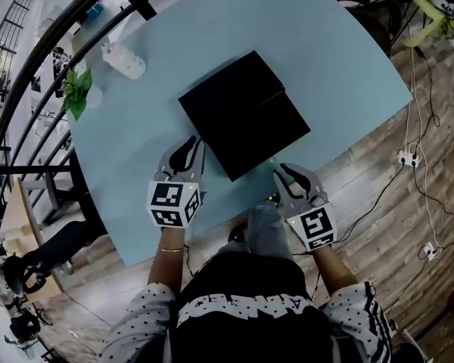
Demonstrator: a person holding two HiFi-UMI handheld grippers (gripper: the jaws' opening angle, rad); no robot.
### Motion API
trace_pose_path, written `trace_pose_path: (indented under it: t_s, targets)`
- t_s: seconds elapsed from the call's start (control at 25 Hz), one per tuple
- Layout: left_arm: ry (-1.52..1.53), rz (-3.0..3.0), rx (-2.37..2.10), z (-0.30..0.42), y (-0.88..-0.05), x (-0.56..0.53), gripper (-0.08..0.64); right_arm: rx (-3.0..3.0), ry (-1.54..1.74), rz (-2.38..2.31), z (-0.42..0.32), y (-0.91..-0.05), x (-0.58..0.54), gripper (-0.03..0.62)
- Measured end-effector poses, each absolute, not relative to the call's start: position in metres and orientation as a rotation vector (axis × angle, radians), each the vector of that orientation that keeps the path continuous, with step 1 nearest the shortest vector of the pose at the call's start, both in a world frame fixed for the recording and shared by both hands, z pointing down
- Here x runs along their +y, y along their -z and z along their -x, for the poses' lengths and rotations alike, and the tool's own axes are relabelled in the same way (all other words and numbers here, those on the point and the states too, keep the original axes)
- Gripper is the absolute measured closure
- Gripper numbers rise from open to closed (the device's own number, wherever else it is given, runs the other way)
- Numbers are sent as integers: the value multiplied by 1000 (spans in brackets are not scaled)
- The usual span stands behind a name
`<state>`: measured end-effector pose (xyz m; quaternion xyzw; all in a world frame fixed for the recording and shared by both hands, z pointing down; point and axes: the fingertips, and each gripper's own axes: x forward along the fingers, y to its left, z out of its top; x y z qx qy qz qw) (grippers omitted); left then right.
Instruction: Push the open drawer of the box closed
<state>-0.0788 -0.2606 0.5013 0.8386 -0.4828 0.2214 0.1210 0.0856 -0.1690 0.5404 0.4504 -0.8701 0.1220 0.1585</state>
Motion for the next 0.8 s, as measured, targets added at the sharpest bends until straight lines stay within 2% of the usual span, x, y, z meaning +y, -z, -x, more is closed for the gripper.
trace_pose_path:
  t_s: [0.28,0.8]
  targets:
    - [-692,-2363,-1428,84,-516,-279,560,-2423,-345,-1266,-86,-556,-181,509]
    - [-760,-2255,-1460,74,-537,-295,560,-2396,-391,-1193,-91,-582,-192,492]
